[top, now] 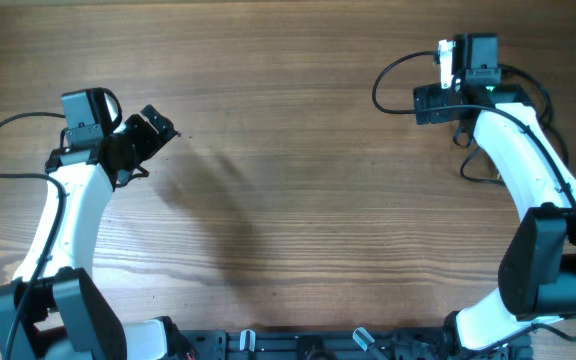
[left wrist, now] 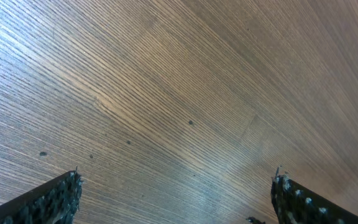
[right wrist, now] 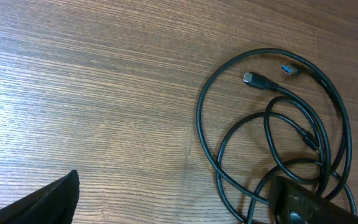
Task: Untangle cables
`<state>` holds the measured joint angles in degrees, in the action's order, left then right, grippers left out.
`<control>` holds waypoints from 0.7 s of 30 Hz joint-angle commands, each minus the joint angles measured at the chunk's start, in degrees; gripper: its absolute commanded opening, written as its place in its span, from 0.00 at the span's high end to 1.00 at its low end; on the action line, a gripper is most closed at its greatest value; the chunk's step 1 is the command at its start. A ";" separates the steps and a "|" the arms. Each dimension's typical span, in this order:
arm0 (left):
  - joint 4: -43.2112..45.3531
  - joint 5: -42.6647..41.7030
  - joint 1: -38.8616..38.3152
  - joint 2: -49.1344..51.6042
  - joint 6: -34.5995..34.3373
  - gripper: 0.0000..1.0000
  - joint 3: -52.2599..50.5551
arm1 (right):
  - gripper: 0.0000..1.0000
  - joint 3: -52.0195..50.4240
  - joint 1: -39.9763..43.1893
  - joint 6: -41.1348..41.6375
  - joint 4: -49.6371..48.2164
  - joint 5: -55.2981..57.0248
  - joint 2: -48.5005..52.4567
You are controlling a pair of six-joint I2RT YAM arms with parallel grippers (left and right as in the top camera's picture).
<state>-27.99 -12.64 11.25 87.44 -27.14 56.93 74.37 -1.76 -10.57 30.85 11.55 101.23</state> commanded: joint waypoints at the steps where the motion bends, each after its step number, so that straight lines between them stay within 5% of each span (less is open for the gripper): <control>1: 0.15 0.55 -0.31 0.55 -0.35 0.00 -0.48 | 0.00 0.79 0.13 0.02 -0.17 -1.14 -1.05; 12: 0.15 0.55 -0.31 0.55 -0.35 0.00 -0.48 | 0.00 0.28 0.02 0.04 -0.28 -1.33 -1.92; 21: 0.15 0.55 -0.33 0.55 -0.35 0.00 -0.48 | 0.00 0.28 -3.32 0.04 -0.28 -1.36 -21.20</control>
<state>-27.99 -12.64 11.25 87.44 -27.14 56.93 74.35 -4.67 -10.57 30.76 11.29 86.41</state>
